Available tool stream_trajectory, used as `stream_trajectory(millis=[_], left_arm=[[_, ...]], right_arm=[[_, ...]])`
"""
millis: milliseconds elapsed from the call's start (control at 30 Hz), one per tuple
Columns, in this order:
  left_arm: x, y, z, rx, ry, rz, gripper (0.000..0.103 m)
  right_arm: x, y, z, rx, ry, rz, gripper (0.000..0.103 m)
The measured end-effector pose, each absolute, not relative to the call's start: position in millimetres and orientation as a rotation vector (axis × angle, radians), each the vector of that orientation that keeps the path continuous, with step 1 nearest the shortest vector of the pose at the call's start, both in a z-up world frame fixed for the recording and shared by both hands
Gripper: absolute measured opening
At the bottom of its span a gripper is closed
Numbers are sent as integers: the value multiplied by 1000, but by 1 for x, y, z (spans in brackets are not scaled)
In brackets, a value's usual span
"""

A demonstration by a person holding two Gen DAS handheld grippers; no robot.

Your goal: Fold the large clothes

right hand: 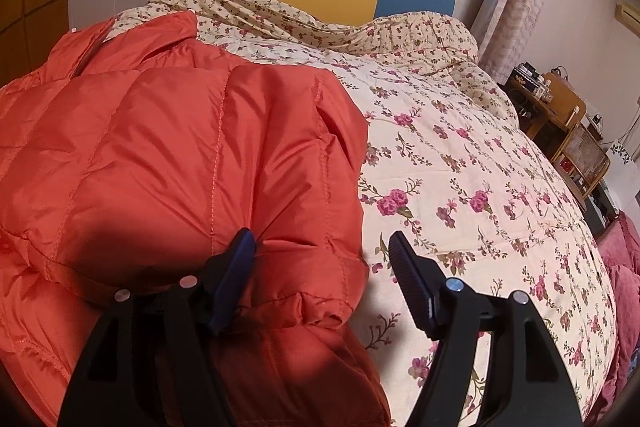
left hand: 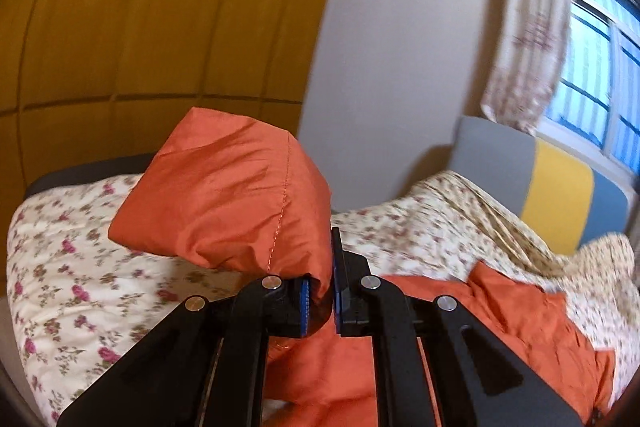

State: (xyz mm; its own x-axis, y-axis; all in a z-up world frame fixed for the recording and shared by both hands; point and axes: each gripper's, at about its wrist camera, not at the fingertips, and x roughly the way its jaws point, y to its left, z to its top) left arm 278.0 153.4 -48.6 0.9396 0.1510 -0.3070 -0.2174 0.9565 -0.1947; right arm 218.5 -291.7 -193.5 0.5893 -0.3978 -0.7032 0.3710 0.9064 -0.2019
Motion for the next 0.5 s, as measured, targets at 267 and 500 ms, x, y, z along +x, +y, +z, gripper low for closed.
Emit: stream_trajectory(millis=[267,500], left_arm=[[272,71,-56,-42,326,54,8],[271,22,-68,35,360,-26,8]], right_arm=[[219,-292,-194,-33,827,-447,69],[219,-292,-194,-31,827,-446,70]])
